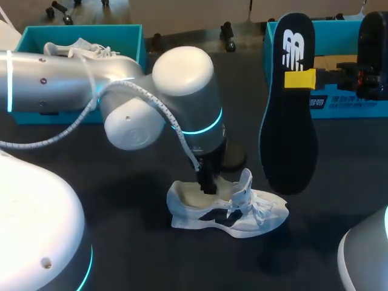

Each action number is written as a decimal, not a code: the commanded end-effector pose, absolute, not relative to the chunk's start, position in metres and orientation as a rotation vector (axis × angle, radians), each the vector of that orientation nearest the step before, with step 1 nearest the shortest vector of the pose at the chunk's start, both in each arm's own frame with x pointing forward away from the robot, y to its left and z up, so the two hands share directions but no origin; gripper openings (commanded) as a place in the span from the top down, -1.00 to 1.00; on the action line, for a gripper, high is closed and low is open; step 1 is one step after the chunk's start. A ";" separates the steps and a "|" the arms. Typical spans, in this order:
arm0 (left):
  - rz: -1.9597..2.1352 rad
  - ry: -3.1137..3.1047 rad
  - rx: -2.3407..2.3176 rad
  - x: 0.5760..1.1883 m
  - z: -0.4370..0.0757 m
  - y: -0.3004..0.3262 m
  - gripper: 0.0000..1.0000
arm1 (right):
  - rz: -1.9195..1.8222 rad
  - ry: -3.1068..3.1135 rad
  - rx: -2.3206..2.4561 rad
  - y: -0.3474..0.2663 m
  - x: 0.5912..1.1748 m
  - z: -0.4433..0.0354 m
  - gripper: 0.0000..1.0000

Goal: Take the shoe out of the shoebox, open the shoe tongue, remove and reinsert the insole, then place the shoe into the shoebox

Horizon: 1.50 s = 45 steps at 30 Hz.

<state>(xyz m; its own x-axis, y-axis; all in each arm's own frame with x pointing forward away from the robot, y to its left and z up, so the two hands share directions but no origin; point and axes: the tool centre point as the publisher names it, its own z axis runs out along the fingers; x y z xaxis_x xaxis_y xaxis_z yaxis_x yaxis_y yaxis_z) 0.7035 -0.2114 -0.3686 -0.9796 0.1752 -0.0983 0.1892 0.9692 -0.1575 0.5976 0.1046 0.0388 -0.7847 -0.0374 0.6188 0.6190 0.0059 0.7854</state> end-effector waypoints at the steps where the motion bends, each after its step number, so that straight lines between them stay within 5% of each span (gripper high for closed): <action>1: -0.248 3.040 0.278 0.704 -0.377 -0.214 -0.14 | -1.827 -1.818 -0.594 0.106 0.600 0.039 1.00; 10: -0.241 3.045 0.279 0.702 -0.384 -0.214 0.23 | -1.827 -1.818 -0.594 0.106 0.600 0.039 1.00; 12: -0.239 3.046 0.284 0.701 -0.385 -0.214 0.43 | -1.827 -1.818 -0.594 0.106 0.600 0.039 1.00; 15: -0.235 3.047 0.289 0.701 -0.385 -0.214 1.00 | -1.827 -1.818 -0.594 0.106 0.600 0.039 1.00; 33: -0.335 3.017 0.480 0.694 -0.345 -0.205 1.00 | -1.827 -1.818 -0.594 0.106 0.600 0.039 1.00; 45: -0.366 2.806 1.090 0.686 -0.315 -0.184 1.00 | -1.827 -1.818 -0.594 0.106 0.600 0.039 1.00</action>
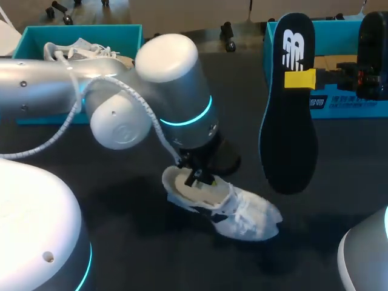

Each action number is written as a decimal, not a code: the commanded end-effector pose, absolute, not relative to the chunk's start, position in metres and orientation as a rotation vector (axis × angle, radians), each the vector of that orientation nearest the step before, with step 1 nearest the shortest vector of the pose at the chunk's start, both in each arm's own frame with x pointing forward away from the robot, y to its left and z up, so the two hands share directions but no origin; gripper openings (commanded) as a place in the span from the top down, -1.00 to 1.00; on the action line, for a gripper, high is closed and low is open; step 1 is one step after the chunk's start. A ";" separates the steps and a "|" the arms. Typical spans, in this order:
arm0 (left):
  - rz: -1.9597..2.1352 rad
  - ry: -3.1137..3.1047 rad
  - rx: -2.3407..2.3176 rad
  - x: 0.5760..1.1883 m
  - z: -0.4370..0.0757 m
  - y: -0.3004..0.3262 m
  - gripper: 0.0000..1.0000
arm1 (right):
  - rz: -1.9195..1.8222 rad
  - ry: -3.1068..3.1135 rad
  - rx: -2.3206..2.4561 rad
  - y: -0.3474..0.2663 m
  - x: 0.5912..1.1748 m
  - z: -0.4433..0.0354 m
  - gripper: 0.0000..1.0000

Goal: Take the shoe out of the shoebox, open the shoe tongue, remove and reinsert the insole, then place the shoe into the shoebox

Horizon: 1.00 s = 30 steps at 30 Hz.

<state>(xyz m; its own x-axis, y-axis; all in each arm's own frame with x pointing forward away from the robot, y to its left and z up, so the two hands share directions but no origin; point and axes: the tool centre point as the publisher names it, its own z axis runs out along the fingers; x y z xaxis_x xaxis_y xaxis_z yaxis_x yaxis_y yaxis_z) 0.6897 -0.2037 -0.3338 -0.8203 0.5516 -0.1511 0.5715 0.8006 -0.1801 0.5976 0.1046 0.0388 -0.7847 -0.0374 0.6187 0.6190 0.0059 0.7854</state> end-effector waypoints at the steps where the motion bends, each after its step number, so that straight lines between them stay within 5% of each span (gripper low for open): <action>1: -0.354 2.759 1.177 0.686 -0.313 -0.183 1.00 | -1.827 -1.818 -0.594 0.106 0.600 0.039 1.00; 30: -0.293 2.233 2.014 0.657 -0.296 -0.185 1.00 | -1.827 -1.818 -0.594 0.106 0.600 0.039 1.00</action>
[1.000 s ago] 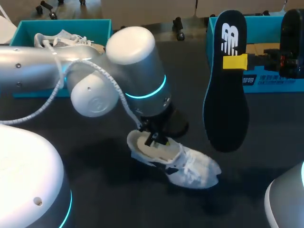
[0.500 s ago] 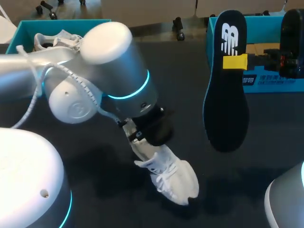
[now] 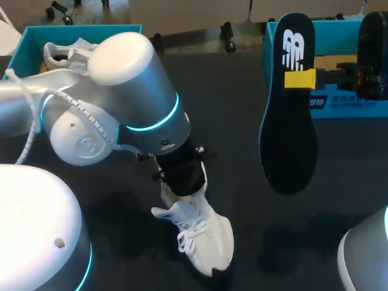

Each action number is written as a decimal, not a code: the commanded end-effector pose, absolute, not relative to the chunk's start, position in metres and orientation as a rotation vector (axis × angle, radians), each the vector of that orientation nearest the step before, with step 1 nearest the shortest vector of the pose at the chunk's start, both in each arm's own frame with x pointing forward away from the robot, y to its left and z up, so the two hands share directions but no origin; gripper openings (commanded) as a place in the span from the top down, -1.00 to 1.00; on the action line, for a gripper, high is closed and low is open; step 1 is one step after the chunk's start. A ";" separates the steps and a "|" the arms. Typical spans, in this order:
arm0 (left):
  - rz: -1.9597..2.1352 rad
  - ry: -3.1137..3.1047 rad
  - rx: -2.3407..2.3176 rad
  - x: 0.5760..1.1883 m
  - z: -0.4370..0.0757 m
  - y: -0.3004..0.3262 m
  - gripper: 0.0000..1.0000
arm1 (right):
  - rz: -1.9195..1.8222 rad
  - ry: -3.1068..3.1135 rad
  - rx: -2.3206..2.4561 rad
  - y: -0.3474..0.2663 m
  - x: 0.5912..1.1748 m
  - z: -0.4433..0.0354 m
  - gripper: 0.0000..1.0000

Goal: Take the shoe out of the shoebox, open the shoe tongue, remove and reinsert the insole, then place the shoe into the shoebox

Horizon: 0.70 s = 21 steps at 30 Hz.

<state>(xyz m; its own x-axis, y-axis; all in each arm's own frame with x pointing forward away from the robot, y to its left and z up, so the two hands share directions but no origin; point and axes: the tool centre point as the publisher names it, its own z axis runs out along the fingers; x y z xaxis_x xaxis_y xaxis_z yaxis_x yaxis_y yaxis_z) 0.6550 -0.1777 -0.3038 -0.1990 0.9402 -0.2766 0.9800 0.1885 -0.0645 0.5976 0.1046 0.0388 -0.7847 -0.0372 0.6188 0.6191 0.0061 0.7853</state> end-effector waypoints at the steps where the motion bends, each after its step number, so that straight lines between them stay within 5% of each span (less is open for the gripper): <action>1: -0.293 2.218 2.064 0.655 -0.295 -0.186 1.00 | -1.827 -1.818 -0.594 0.106 0.600 0.039 1.00; 21: -0.186 2.159 2.209 0.623 -0.329 -0.196 1.00 | -1.827 -1.818 -0.594 0.106 0.600 0.039 1.00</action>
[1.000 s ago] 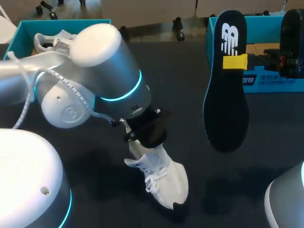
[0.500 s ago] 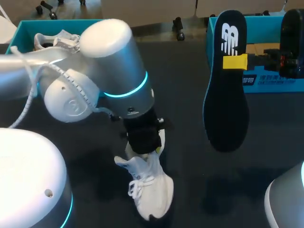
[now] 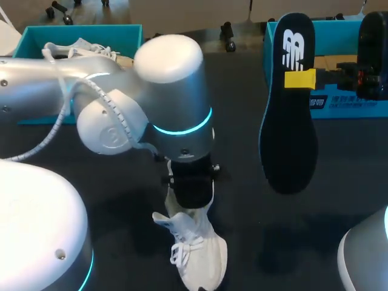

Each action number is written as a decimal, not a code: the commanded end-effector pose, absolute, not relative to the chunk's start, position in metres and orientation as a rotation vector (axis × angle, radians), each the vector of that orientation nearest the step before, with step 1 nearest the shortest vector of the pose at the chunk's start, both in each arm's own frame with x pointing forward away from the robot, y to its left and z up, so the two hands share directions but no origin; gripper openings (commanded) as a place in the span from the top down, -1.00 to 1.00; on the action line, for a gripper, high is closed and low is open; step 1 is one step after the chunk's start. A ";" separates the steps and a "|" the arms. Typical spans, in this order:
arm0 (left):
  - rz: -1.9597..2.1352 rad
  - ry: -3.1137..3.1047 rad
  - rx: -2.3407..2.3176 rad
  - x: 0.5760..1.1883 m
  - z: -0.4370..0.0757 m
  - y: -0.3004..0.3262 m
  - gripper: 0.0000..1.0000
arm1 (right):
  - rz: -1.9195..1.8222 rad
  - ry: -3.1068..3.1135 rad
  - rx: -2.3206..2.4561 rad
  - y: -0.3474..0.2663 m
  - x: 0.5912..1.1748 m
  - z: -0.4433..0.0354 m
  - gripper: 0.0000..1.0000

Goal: Take the shoe out of the shoebox, open the shoe tongue, remove and reinsert the insole, then place the shoe into the shoebox

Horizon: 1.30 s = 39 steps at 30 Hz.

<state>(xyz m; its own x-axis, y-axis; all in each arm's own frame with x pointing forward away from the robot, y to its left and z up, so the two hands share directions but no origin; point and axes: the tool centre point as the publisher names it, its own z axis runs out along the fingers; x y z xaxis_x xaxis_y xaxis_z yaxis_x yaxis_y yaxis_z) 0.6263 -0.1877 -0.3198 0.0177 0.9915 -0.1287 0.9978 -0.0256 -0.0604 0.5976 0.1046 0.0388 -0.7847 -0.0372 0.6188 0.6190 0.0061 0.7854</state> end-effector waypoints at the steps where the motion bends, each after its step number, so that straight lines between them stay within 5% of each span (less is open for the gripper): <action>1: -0.172 2.152 2.210 0.623 -0.331 -0.197 1.00 | -1.827 -1.818 -0.594 0.106 0.600 0.039 1.00; 39: -0.175 2.043 2.256 0.646 -0.371 -0.219 1.00 | -1.827 -1.818 -0.594 0.106 0.600 0.039 1.00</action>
